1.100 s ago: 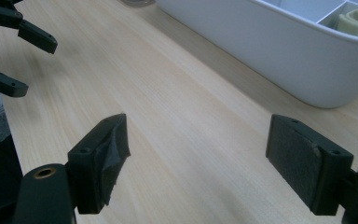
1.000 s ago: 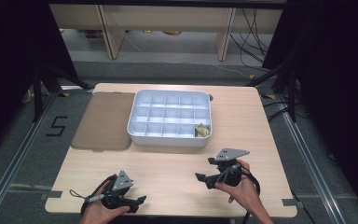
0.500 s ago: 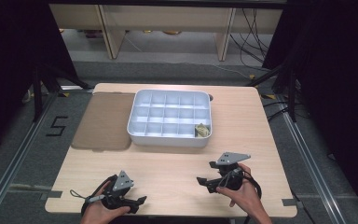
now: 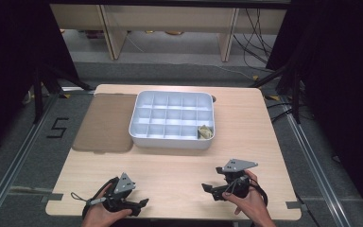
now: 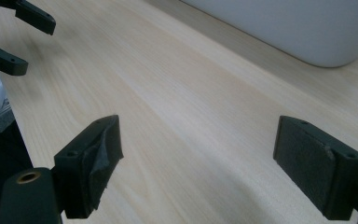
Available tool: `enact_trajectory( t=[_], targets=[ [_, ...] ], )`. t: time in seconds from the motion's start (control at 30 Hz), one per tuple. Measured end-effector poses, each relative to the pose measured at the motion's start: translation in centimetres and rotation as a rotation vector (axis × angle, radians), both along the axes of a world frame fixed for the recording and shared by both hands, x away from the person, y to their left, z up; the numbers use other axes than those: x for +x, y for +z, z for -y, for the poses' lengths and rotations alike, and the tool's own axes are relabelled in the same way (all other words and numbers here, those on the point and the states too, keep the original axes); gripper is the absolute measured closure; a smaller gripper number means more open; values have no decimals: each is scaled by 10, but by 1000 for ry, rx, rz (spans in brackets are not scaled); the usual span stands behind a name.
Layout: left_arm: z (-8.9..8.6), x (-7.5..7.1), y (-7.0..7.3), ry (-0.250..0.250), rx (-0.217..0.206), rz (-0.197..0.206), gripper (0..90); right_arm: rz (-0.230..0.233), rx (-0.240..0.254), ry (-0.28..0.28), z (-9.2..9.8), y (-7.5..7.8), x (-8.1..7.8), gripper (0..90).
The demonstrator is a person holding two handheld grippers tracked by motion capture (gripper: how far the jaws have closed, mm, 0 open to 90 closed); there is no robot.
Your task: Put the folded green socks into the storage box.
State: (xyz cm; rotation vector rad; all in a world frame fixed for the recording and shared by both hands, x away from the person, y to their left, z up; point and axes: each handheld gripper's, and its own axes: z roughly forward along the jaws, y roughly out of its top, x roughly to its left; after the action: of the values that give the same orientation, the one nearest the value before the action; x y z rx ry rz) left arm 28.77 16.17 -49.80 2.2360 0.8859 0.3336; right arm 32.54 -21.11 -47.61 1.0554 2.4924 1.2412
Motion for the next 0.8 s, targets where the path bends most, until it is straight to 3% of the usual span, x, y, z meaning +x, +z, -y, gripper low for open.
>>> enact_trajectory(
  t=[0.03, 0.1, 0.2, 0.3, 0.47, 0.5, 0.53, 0.63, 0.67, 0.8],
  targets=[
    [0, 0, 0, 0, 1, -2, 234, 10, -7, -1, 1, -1, 0, 161],
    [1, 1, -1, 5, -1, 12, 234, -20, 2, -16, 0, -3, -4, 161],
    [2, -1, -2, 21, -13, -7, 234, 7, -16, -1, 3, -6, -4, 162],
    [2, -1, -2, 21, -12, -8, 234, -21, 1, -1, 3, -8, -9, 161],
    [1, 0, -3, -2, 2, 9, 234, -19, -11, 5, 4, -11, -15, 161],
    [1, 0, -3, -4, -1, -2, 234, -46, -12, -16, 3, -12, -19, 162],
    [2, -1, -3, 6, -6, -10, 234, -11, -17, 0, 5, -13, -18, 162],
    [2, -1, -3, 4, -4, -6, 234, -32, -15, 14, 5, -17, -22, 162],
    [2, -1, -3, 4, -4, -6, 234, -21, -33, -9, 6, -16, -25, 162],
    [1, 1, -3, -3, 8, 11, 234, -20, -27, 13, 6, -19, -28, 162]
  ],
)
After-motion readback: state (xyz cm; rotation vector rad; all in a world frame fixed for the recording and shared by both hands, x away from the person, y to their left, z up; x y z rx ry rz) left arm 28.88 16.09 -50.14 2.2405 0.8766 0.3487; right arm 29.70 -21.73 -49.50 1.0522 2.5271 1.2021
